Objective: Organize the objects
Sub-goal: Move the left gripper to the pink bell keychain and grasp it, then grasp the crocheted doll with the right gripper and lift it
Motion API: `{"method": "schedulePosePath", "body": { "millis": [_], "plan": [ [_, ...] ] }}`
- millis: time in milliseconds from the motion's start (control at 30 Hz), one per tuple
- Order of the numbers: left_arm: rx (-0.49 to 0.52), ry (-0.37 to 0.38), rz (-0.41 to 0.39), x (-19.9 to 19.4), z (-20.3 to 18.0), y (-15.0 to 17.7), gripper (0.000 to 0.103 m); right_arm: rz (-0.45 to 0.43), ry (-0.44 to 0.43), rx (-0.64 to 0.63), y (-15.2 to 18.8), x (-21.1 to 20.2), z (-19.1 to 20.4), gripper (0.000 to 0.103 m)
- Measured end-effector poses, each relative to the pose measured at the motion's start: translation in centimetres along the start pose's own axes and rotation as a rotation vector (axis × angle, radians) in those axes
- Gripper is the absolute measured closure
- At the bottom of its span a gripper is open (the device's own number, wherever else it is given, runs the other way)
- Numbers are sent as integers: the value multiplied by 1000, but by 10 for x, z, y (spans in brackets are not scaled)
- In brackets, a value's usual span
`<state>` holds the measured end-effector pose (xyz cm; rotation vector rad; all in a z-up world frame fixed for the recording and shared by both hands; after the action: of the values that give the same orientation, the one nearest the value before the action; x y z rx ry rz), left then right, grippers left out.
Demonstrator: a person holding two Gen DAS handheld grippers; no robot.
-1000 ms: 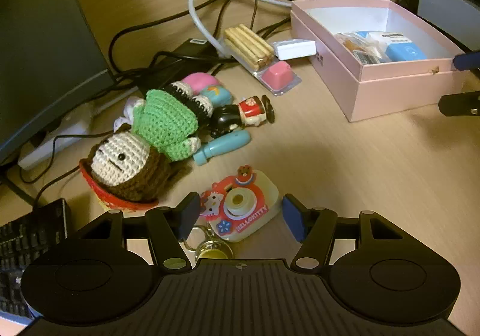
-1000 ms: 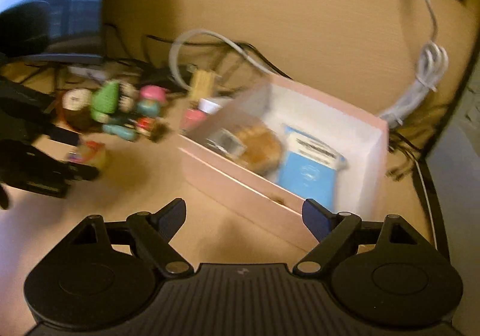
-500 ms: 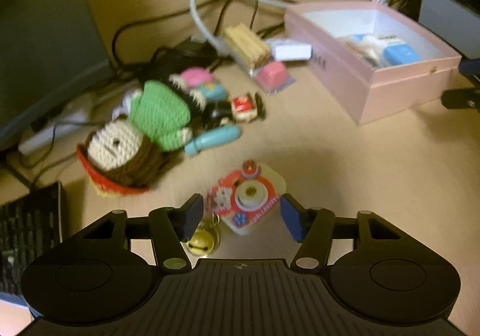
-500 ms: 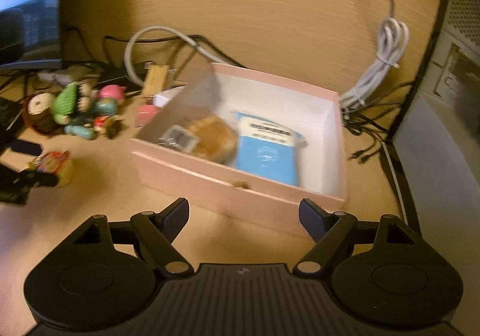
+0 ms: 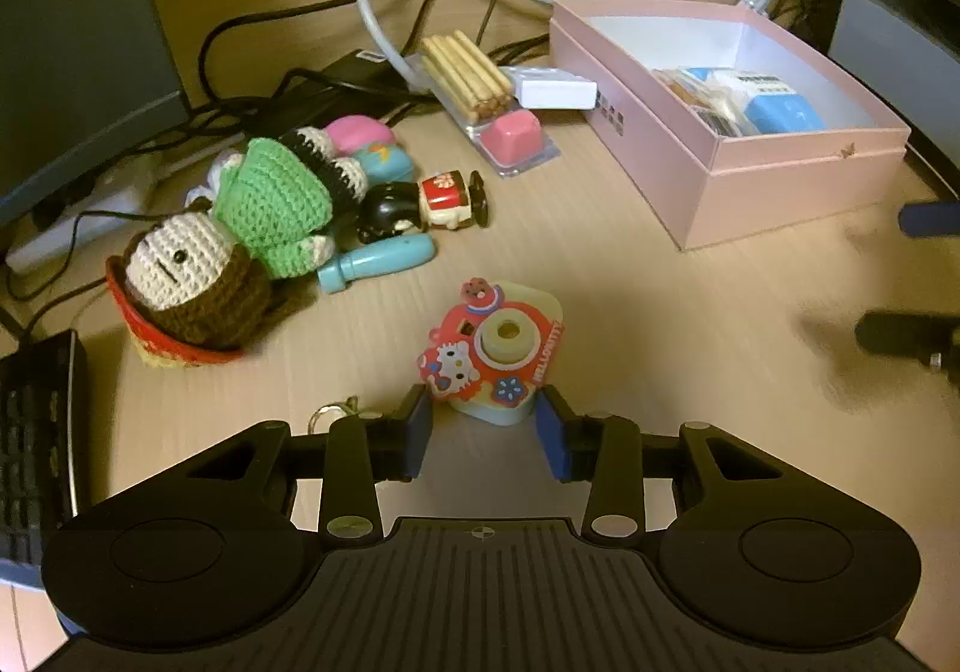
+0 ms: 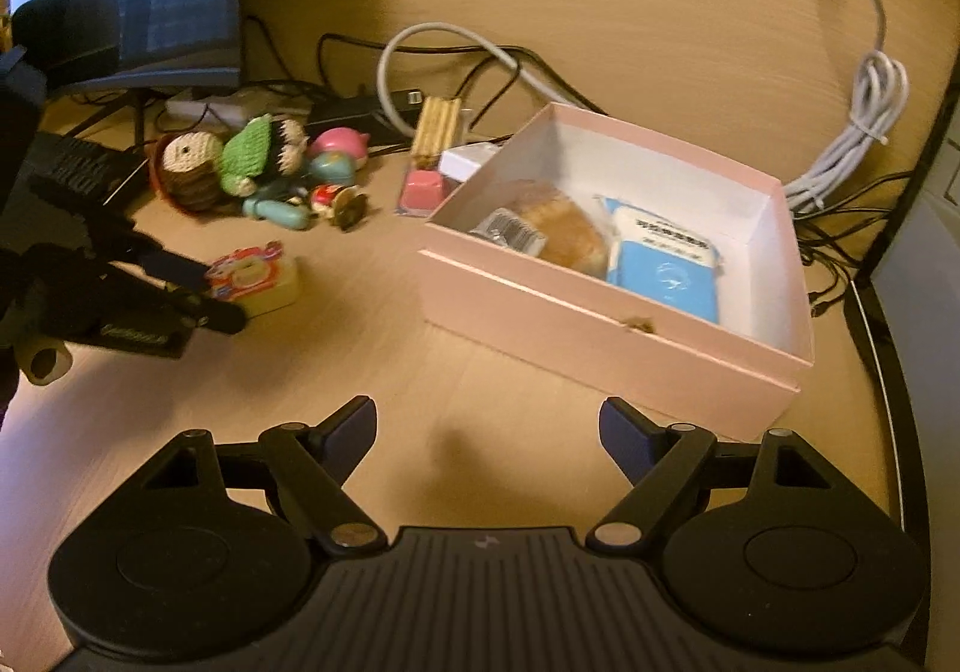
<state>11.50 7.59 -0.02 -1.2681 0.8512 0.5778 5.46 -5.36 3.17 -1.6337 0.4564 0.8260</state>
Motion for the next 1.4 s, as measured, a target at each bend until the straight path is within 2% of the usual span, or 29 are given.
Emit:
{"method": "schedulePosePath", "body": {
  "millis": [233,467,633,800,1000,1067,1167,1200,1300,1367,1400],
  "plan": [
    [-61,33,-36,-20,-3,8,64,11,0,6,6,-4,1,20],
    [-207,31,-19,-41,4,32,64,15,-13,-12,2,3,9,20],
    [-255,-16,-2,-52,17,52,64,-12,-42,-62,-20,8,32,20],
    [-317,-31,-2,-64,41,74,64,-62,-91,-125,-61,20,67,20],
    [-349,3,-2,-72,57,91,65,-160,-125,-299,-122,62,142,17],
    [-356,20,8,-71,62,95,65,-192,-116,-442,-133,77,168,17],
    [-354,24,15,-72,65,96,65,-248,-48,-721,-131,101,201,17],
    [-355,26,18,-71,66,95,65,-249,-44,-767,-129,108,207,16],
    [-346,25,22,-70,66,93,65,-250,-32,-831,-126,130,222,17],
    [-341,26,22,-70,65,93,65,-243,-47,-827,-126,140,228,18],
    [-338,28,21,-70,66,93,65,-228,-63,-817,-126,143,230,29]
  ]
}}
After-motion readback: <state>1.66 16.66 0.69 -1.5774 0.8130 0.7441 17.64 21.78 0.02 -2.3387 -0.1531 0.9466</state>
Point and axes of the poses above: each gripper's, at about its wrist camera, not at the fingertips, and x roughly the way its jaws point, z to its left, y to its underside, the point moved 4 cm from there along x, roughly the way its jaws point
